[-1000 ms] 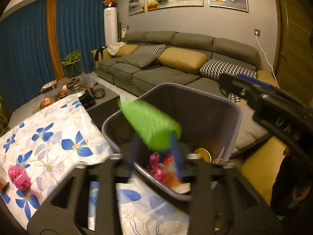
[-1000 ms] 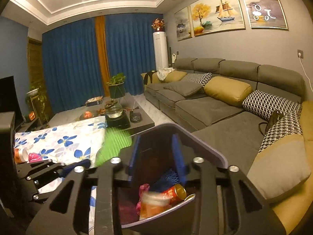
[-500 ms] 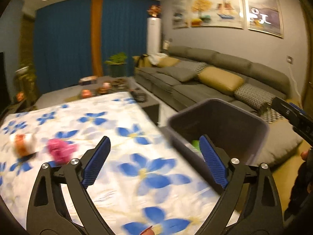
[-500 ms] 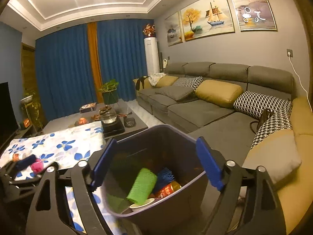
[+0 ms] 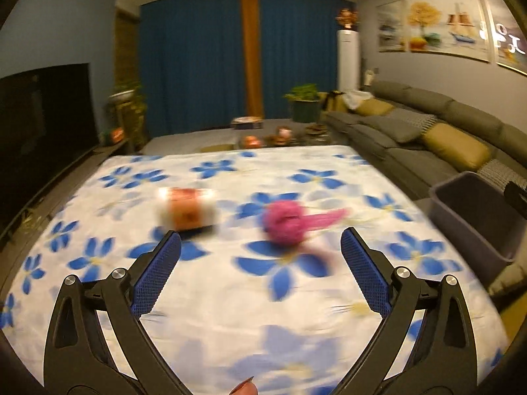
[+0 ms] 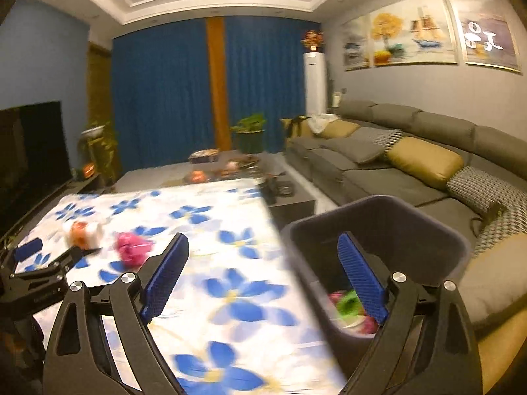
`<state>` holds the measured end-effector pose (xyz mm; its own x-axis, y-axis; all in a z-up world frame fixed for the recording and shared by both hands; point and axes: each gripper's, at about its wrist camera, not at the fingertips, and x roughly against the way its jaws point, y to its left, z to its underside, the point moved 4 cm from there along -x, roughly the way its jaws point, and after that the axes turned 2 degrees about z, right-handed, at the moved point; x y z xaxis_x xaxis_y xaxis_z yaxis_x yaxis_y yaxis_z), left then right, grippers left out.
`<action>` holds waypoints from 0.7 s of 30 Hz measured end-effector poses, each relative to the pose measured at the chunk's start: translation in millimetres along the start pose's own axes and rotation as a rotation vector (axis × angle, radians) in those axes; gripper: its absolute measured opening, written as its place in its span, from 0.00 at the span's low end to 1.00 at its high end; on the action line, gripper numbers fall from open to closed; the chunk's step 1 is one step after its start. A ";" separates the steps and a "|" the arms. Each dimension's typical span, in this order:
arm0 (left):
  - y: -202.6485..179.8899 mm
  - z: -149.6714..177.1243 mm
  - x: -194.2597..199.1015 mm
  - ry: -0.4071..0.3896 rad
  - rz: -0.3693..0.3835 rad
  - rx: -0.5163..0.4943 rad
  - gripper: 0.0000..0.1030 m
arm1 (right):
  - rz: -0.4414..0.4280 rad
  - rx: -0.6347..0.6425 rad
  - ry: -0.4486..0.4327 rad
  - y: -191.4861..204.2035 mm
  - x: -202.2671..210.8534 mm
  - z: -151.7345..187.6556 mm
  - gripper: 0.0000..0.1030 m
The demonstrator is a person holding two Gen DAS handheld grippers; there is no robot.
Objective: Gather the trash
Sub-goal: 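Move both open tools back over the bed toward the pink bag and last cup, then grasp the pink plastic bag with the right tool while the left tool grasps the white-orange cup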
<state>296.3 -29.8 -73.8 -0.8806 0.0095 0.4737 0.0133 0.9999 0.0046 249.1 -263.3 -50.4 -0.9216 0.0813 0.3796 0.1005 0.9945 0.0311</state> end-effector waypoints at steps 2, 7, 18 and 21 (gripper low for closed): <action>23.9 -0.3 1.0 -0.010 -0.021 0.021 0.93 | -0.029 0.016 0.011 24.1 -7.5 1.8 0.86; 72.9 -6.3 5.5 -0.039 -0.075 0.064 0.93 | -0.077 0.055 0.043 76.1 -33.1 5.0 0.86; 129.7 -18.2 -19.8 -0.080 -0.093 0.159 0.93 | -0.127 0.100 0.135 164.1 -95.5 25.1 0.85; 134.3 -18.3 -27.4 -0.086 -0.092 0.158 0.93 | -0.129 0.098 0.159 176.0 -114.3 25.3 0.80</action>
<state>330.9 104.0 -70.0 -0.9119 -0.0883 0.4007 -0.1381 0.9856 -0.0972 362.7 -95.8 -111.7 -0.8528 -0.0508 0.5198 -0.0583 0.9983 0.0020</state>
